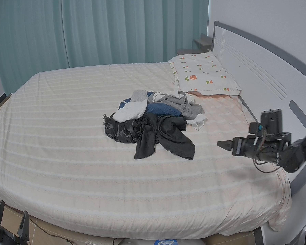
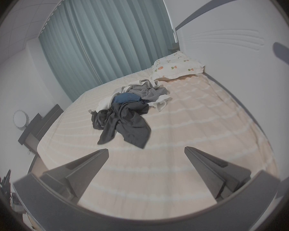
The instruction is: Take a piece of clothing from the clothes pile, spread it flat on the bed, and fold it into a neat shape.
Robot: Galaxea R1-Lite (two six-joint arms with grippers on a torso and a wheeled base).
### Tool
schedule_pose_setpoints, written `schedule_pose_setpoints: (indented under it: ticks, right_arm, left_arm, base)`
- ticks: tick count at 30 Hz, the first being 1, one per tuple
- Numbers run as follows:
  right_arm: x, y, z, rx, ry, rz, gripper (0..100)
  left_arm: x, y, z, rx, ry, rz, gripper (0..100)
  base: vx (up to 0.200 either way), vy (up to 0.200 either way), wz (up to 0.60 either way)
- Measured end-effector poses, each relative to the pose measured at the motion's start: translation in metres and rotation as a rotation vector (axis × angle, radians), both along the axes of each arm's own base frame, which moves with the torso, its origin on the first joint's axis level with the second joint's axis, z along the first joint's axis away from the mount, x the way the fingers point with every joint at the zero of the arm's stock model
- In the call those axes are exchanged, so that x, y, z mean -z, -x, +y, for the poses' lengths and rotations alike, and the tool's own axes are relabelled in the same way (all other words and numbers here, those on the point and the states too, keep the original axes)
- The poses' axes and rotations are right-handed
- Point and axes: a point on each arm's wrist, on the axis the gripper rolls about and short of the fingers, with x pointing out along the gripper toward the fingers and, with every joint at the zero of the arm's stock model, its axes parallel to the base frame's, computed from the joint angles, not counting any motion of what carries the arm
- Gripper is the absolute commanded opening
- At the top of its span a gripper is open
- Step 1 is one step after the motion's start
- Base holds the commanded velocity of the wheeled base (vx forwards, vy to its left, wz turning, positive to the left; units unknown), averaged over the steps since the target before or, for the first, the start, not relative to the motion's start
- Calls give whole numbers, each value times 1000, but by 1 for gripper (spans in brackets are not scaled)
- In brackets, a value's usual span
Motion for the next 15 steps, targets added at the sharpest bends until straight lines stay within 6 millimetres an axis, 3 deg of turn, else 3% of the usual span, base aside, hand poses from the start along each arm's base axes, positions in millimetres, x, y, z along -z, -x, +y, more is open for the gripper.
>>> schedule_pose_setpoints:
  ticks: [7,15]
  right_arm:
    - [44,-82,41,24,-36,-9,100]
    - [92,-132,77,19,-47,3,100]
  left_arm:
    - [0,0,0,0,0,0,100]
    - [0,0,0,0,1,0,100]
  base:
    - [0,0,0]
    - [0,0,0]
